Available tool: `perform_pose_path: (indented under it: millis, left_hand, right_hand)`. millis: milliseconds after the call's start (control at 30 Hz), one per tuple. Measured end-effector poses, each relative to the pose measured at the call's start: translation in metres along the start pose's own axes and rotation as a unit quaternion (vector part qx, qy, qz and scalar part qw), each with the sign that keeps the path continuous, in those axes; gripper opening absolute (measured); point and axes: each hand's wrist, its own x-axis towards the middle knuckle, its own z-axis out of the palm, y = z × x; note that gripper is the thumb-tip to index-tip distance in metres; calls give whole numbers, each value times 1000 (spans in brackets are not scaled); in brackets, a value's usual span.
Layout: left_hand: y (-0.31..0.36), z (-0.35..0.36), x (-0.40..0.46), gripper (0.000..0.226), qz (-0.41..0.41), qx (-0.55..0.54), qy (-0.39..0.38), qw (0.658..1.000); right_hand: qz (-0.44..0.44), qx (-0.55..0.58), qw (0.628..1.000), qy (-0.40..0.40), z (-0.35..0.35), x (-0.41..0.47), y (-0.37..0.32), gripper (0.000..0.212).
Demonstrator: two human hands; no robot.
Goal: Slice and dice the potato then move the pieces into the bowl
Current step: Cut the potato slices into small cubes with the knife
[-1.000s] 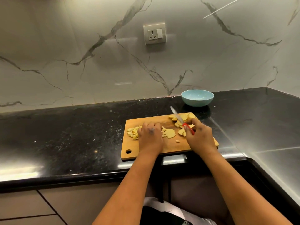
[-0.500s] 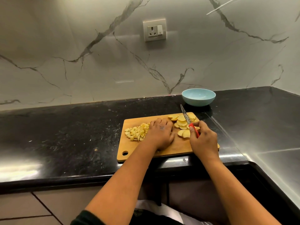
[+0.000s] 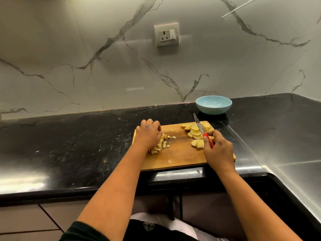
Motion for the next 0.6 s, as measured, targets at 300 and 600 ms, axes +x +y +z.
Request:
perform_pose_path:
  millis: [300, 600]
  left_hand:
    - [-4, -18, 3, 16, -57, -214, 83, 972]
    - [31, -14, 11, 27, -23, -13, 15, 1000]
  right_hand:
    - [2, 12, 1000, 6, -1, 0, 0, 11]
    - [41, 67, 996, 31, 0, 4, 8, 11]
